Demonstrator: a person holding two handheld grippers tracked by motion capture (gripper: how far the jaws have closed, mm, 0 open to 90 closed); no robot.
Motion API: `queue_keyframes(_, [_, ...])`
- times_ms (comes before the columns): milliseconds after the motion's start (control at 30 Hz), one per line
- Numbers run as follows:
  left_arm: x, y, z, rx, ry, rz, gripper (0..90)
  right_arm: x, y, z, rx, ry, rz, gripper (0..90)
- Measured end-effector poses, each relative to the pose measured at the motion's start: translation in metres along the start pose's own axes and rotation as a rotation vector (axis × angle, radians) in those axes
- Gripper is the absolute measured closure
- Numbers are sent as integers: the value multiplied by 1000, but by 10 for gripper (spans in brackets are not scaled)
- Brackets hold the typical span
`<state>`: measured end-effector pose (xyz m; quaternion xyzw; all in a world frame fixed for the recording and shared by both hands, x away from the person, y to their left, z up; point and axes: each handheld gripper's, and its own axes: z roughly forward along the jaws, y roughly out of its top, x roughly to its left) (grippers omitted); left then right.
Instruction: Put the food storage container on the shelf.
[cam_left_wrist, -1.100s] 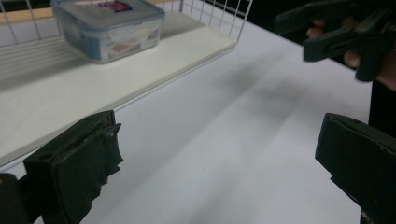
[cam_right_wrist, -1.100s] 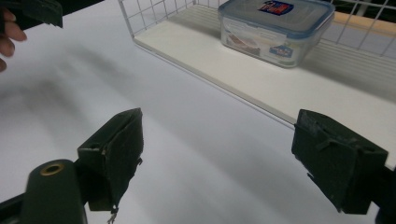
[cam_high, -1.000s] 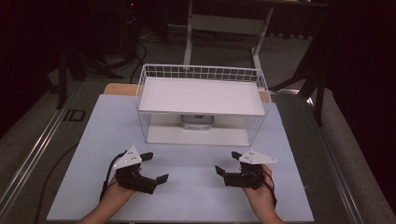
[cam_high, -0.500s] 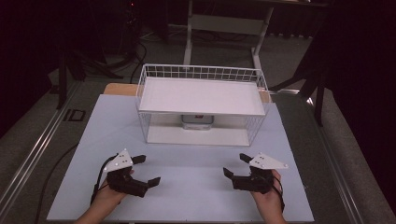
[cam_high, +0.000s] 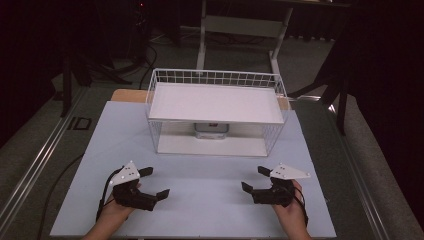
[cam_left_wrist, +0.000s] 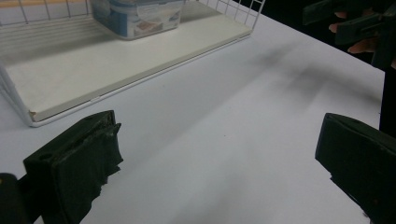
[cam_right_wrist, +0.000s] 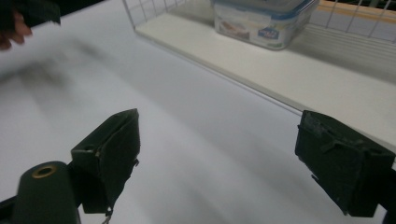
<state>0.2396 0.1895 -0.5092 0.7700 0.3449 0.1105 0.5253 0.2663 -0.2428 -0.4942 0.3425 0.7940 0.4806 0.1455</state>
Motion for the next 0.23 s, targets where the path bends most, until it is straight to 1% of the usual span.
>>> queue_keyframes(67, [-1, 1, 1, -5, 2, 1, 6, 0, -1, 3, 14, -5, -12, 140])
queue_keyframes(100, [-1, 1, 1, -5, 4, 4, 6, 0, -1, 4, 13, 3, -6, 140])
queue_keyframes(200, [-1, 0, 3, 0, 1, 3, 6, 0, -1, 6, 22, -17, -19, 140])
queue_keyframes(233, [-1, 0, 3, 0, 1, 3, 6, -1, -1, 6, 26, -16, -17, 140])
